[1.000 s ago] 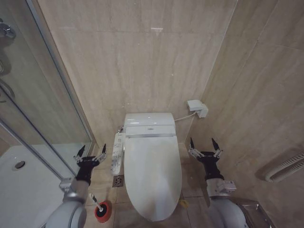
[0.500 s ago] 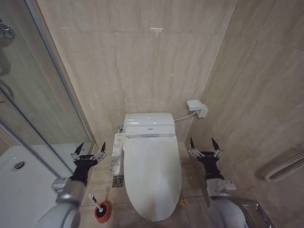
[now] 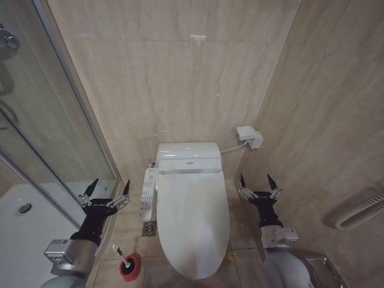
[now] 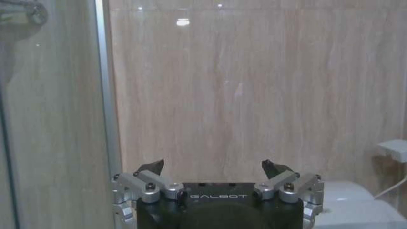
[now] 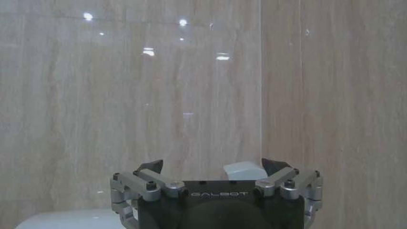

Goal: Open the toilet lid, clean the toilet bowl with a toilet brush, close the toilet lid, and flush.

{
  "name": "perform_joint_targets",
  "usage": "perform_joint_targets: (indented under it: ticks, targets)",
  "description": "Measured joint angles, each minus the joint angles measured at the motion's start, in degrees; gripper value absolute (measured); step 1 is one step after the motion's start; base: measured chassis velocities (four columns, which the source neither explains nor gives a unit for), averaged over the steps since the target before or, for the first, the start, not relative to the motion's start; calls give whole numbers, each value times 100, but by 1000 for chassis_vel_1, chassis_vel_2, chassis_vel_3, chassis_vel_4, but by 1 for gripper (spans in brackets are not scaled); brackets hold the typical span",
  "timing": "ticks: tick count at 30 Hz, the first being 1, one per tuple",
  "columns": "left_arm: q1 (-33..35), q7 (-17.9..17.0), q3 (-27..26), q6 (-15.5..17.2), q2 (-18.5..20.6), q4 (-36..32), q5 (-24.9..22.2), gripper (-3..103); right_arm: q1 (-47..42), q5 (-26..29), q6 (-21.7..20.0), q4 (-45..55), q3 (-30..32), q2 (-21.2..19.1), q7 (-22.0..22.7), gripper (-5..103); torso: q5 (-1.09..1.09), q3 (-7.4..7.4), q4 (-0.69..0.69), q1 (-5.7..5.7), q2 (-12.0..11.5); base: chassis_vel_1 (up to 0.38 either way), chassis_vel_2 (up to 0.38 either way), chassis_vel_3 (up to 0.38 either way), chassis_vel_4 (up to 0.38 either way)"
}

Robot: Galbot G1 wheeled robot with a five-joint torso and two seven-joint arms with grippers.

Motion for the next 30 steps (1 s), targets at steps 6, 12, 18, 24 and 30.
perform_joint_targets:
  ticks: [6,12,18,24,30]
  targets:
    - [185,-61,51,-1102,-126,700,171,100,0,0,0,0,0,0,0,100,0,0,0,0,0,0,0,0,0]
    - [283,-96,79,-1717,-196,1092,266,100,0,0,0,0,0,0,0,100,0,0,1,0,0,0,0,0,0]
    - [-33,-123,-4,-2486,-171,1949,-12,100,0,0,0,0,0,0,0,100,-3,0,-1,0,-1,0,0,0,0]
    - [73,-410,-14,-2522,-138,1720,-239,100,0,0,0,0,0,0,0,100,0,0,0,0,-1,0,0,0,0]
    - [221,-418,28,-2266,-176,1287,-250,100,0,0,0,0,0,0,0,100,1,0,0,0,-1,0,0,0,0]
